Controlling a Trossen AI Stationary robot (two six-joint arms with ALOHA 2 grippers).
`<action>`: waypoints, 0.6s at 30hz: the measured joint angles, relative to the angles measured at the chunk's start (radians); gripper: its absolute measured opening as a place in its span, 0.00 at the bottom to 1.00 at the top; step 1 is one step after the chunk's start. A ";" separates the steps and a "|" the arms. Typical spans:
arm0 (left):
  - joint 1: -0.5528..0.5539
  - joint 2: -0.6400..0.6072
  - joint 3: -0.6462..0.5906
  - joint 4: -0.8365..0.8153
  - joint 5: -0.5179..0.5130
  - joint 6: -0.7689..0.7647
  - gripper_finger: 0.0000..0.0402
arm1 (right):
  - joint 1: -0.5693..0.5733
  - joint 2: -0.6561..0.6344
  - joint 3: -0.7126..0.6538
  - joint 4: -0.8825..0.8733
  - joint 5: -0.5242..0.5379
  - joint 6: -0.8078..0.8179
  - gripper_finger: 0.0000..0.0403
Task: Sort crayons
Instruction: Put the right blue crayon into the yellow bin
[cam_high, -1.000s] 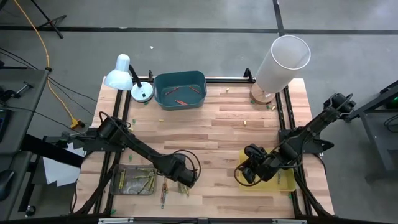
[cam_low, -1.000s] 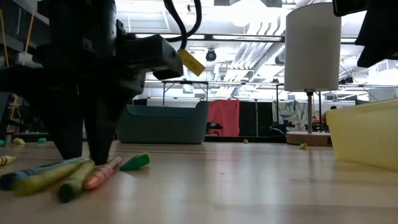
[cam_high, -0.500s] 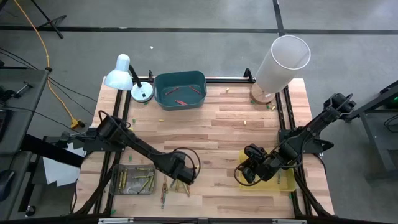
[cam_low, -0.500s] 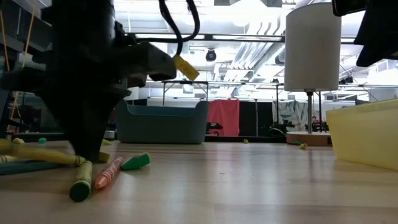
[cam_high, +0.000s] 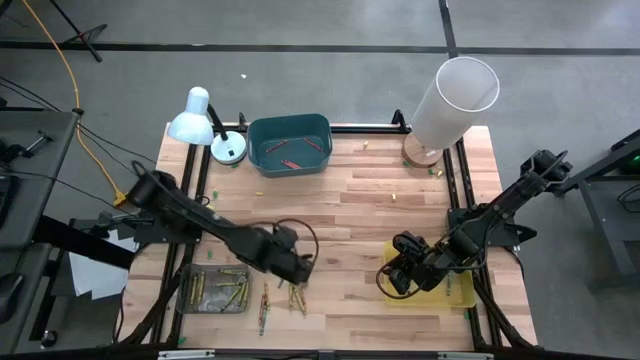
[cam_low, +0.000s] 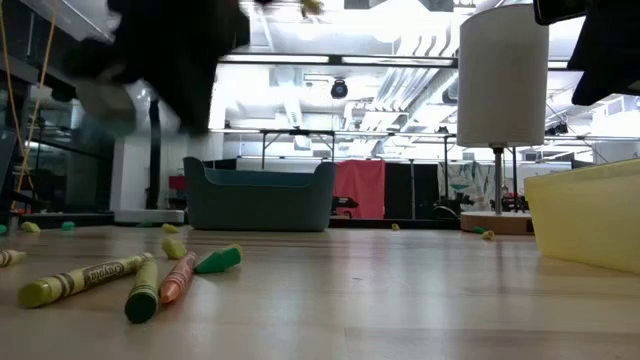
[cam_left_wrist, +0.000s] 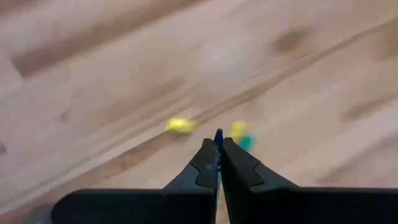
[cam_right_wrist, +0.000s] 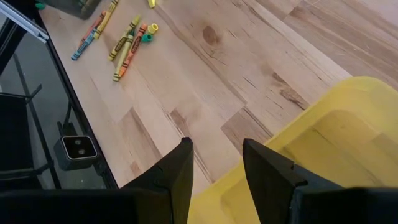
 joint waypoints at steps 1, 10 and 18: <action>0.000 -0.035 0.000 -0.001 -0.032 0.015 0.00 | 0.000 0.000 0.000 0.000 0.000 0.000 0.33; 0.093 -0.334 0.002 0.014 -0.422 0.285 0.00 | -0.038 0.000 0.000 0.029 0.015 0.000 0.33; 0.198 -0.381 0.002 0.321 -0.338 0.646 0.00 | -0.093 -0.027 0.000 0.171 0.014 -0.134 0.33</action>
